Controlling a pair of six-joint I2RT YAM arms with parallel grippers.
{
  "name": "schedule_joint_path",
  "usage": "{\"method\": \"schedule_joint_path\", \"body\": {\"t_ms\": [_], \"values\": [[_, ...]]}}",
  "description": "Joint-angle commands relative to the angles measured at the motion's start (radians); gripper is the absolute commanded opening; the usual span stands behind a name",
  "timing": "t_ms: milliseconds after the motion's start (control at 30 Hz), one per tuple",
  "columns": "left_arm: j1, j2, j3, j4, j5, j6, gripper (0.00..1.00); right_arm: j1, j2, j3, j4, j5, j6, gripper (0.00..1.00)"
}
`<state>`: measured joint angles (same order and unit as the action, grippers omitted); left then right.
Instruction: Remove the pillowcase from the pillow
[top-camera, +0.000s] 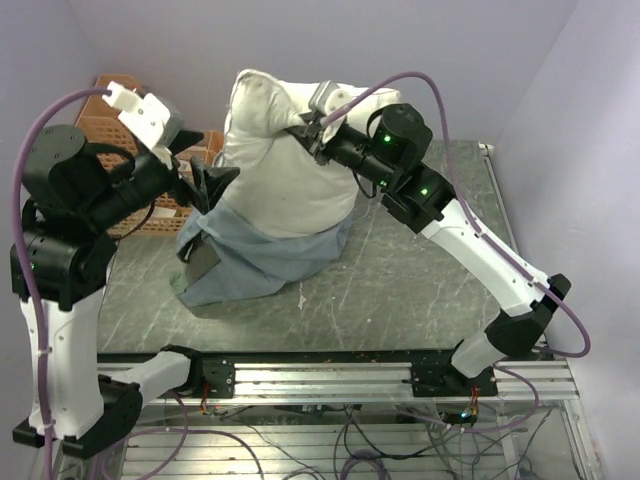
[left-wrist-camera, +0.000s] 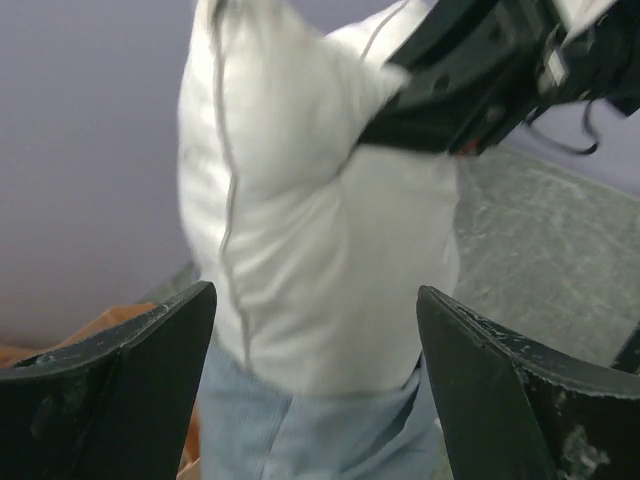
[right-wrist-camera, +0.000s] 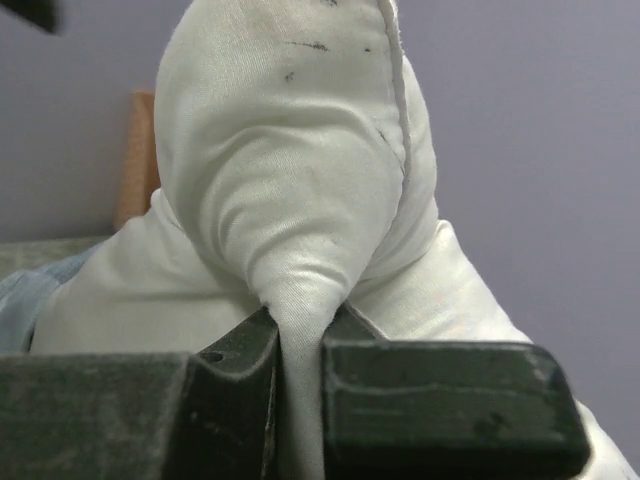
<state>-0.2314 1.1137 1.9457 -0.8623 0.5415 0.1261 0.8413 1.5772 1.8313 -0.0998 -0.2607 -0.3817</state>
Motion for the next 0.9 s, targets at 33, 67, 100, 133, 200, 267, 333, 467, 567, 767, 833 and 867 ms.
{"method": "schedule_joint_path", "body": {"t_ms": [33,67,100,133,200,267,333,467,567,767,833,867], "values": [[-0.002,-0.083,-0.116,-0.083,-0.235,0.146,0.9,-0.044,-0.082,-0.058,0.193,0.167,0.082,0.0],[-0.002,-0.097,-0.152,-0.113,-0.263,0.171,0.89,-0.052,-0.099,-0.081,0.212,0.159,0.084,0.0],[-0.002,-0.112,-0.19,-0.139,-0.288,0.2,0.88,-0.059,-0.117,-0.105,0.229,0.146,0.086,0.0],[-0.002,-0.128,-0.231,-0.164,-0.315,0.221,0.86,-0.066,-0.137,-0.137,0.245,0.12,0.093,0.0],[-0.002,-0.162,-0.322,-0.189,-0.354,0.248,0.84,-0.081,-0.178,-0.181,0.278,0.078,0.11,0.0],[-0.002,-0.203,-0.416,-0.197,-0.369,0.269,0.82,-0.099,-0.203,-0.203,0.285,0.066,0.129,0.0],[-0.002,-0.235,-0.514,-0.183,-0.374,0.283,0.8,-0.117,-0.217,-0.21,0.284,0.057,0.15,0.0],[-0.002,-0.255,-0.642,-0.137,-0.363,0.279,0.75,-0.137,-0.234,-0.214,0.281,0.046,0.182,0.0],[-0.002,-0.268,-0.692,-0.107,-0.284,0.257,0.75,-0.139,-0.233,-0.206,0.26,0.056,0.194,0.0],[-0.002,-0.307,-0.802,0.063,-0.241,0.206,0.85,-0.14,-0.239,-0.223,0.255,0.039,0.213,0.0],[-0.002,-0.298,-0.817,0.128,-0.287,0.184,0.85,-0.14,-0.24,-0.227,0.255,0.029,0.223,0.0],[-0.002,-0.291,-0.821,0.157,-0.306,0.173,0.84,-0.139,-0.242,-0.228,0.255,0.026,0.23,0.0]]}}
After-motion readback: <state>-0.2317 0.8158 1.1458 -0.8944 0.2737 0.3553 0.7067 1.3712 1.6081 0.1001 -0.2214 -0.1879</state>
